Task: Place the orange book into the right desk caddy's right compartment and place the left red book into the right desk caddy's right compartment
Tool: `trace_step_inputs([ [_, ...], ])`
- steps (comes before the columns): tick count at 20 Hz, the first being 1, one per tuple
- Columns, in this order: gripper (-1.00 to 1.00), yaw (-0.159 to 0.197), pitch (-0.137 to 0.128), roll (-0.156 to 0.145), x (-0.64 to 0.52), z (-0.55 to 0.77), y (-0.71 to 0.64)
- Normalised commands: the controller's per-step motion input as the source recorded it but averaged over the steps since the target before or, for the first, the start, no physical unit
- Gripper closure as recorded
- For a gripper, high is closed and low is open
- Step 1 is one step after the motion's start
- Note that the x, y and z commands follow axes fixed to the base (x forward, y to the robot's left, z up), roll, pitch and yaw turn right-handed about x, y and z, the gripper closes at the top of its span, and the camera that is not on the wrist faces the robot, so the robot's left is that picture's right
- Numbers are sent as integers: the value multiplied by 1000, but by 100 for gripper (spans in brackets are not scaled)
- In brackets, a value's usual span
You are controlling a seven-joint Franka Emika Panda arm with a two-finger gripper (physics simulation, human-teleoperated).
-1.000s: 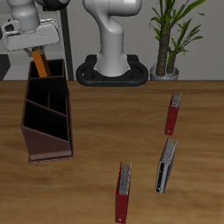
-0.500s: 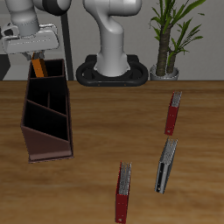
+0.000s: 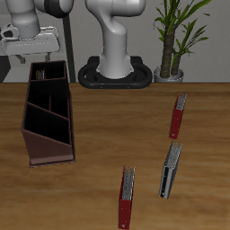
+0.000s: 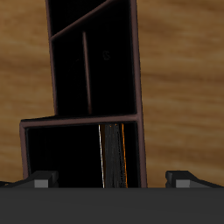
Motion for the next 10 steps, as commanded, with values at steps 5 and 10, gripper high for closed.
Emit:
trace_step_inputs([
  [5, -100, 10, -16, -11, 47, 81, 107],
  [10, -100, 19, -22, 39, 178, 86, 528],
])
